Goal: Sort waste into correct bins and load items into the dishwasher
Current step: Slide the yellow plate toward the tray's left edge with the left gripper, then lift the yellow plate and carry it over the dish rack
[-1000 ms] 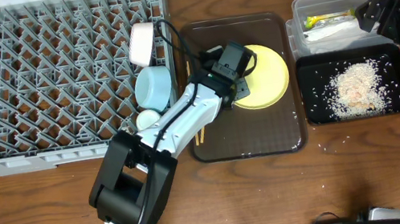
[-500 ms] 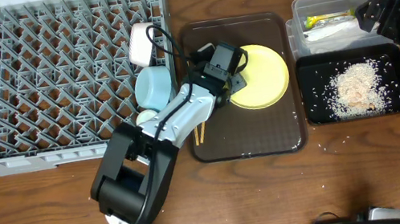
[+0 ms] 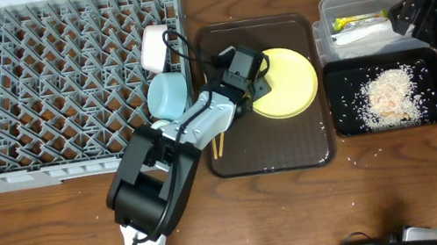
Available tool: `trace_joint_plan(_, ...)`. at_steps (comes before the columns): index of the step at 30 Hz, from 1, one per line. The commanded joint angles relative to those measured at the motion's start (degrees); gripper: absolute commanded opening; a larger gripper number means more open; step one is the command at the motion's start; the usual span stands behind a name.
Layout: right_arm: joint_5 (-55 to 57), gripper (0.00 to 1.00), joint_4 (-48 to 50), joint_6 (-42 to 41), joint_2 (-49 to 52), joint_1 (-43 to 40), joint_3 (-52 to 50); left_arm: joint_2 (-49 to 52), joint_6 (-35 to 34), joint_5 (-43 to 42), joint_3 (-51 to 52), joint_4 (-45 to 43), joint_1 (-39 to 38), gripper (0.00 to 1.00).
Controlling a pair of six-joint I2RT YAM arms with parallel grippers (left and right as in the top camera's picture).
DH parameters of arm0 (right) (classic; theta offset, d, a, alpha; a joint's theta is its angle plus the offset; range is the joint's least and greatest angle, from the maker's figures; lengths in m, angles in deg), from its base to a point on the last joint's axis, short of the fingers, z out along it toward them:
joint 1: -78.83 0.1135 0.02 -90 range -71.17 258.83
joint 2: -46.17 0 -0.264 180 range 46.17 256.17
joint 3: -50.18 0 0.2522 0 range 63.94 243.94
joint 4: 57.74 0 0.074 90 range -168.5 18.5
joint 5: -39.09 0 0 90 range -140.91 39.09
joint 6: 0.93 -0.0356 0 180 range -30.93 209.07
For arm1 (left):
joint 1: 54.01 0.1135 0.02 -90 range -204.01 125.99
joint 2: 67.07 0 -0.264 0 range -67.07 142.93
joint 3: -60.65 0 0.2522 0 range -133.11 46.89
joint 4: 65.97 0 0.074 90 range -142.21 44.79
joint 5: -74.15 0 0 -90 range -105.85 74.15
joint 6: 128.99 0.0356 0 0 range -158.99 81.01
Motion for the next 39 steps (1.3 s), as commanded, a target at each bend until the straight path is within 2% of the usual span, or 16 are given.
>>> trace_joint_plan(1, -0.44, 0.99, -0.07, -0.35, -0.26, -0.13, 0.98, 5.95, -0.17, -3.89, 0.98, 0.13, 0.46, 0.56)
trace_joint_plan(5, -0.42, 0.99, -0.07, -0.35, -0.26, -0.13, 0.98, 7.37, -1.92, -4.33, 0.98, 0.28, 0.98, 0.55)
trace_joint_plan(6, -0.44, 0.99, -0.07, -0.35, -0.26, -0.13, 0.98, 7.48, -2.08, -4.26, 0.96, 0.48, 1.05, 0.51)
trace_joint_plan(10, -0.42, 0.99, -0.09, -0.35, -0.26, -0.13, 0.98, 7.56, -2.05, -4.17, 0.98, 0.70, 1.25, 0.31)
trace_joint_plan(13, -0.44, 0.99, -0.07, -0.35, -0.26, -0.13, 0.98, 7.56, -2.03, -3.85, 0.98, 0.74, 1.25, 0.08)
trace_joint_plan(20, -0.42, 0.99, -0.07, -0.35, -0.26, -0.13, 0.98, 6.54, -2.03, -4.57, 0.96, 0.83, 2.29, 0.07)
trace_joint_plan(31, -0.44, 0.99, -0.07, -0.35, -0.26, -0.13, 0.98, -6.88, 9.38, -5.14, 0.94, 0.46, 4.50, 0.07)
trace_joint_plan(39, -0.44, 0.99, -0.07, -0.35, -0.26, -0.13, 0.98, -13.99, 11.82, -5.14, 0.94, 0.46, 4.72, 0.07)
